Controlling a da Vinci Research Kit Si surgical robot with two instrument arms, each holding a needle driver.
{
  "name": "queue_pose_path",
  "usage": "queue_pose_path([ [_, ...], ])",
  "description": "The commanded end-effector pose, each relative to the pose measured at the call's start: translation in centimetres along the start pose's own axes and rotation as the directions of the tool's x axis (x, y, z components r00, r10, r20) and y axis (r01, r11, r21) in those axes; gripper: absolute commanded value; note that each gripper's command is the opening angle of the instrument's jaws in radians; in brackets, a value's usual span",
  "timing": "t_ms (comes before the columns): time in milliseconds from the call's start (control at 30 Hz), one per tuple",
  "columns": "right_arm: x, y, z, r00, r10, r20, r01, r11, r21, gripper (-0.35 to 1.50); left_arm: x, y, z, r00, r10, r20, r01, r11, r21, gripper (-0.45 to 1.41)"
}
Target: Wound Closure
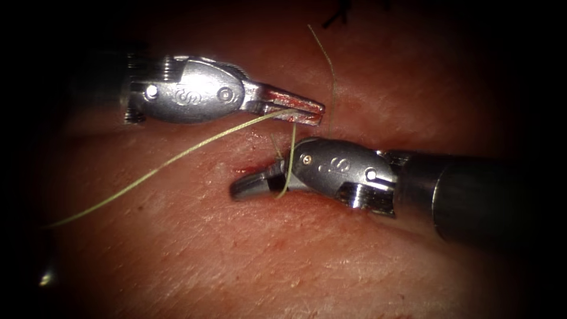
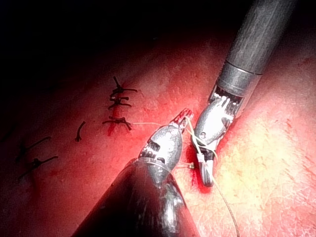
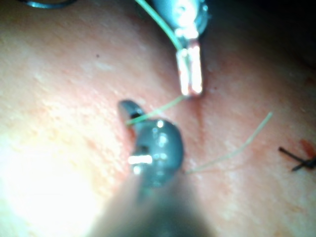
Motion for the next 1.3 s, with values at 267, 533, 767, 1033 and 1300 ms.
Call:
queue_pose_path([
  [267,-0.11,-0.16,-0.14,0.992,-0.001,-0.125,-0.003,0.999,-0.033,-0.35,-0.44,-0.11,0.09,1.0,0.019,0.018,-0.02,0.999,0.039,-0.45],
  [533,-0.13,-0.18,-0.12,0.973,-0.002,-0.231,-0.021,0.995,-0.098,0.07,-0.77,0.0,0.24,1.0,0.013,0.018,-0.014,0.998,0.063,-0.45],
  [767,-0.12,-0.17,-0.24,0.952,-0.001,-0.306,-0.041,0.991,-0.131,1.01,-0.81,-0.01,0.3,1.0,0.015,0.014,-0.016,0.997,0.071,-0.45],
  [1033,-0.15,-0.25,-0.37,0.926,-0.005,-0.378,-0.063,0.984,-0.166,1.11,-0.98,0.05,0.34,1.0,0.019,0.018,-0.02,0.997,0.072,-0.45],
  [1300,-0.02,-0.21,-0.51,0.873,0.001,-0.487,-0.108,0.976,-0.191,0.99,-1.13,0.18,0.39,1.0,0.014,0.021,-0.016,0.997,0.07,-0.45],
])
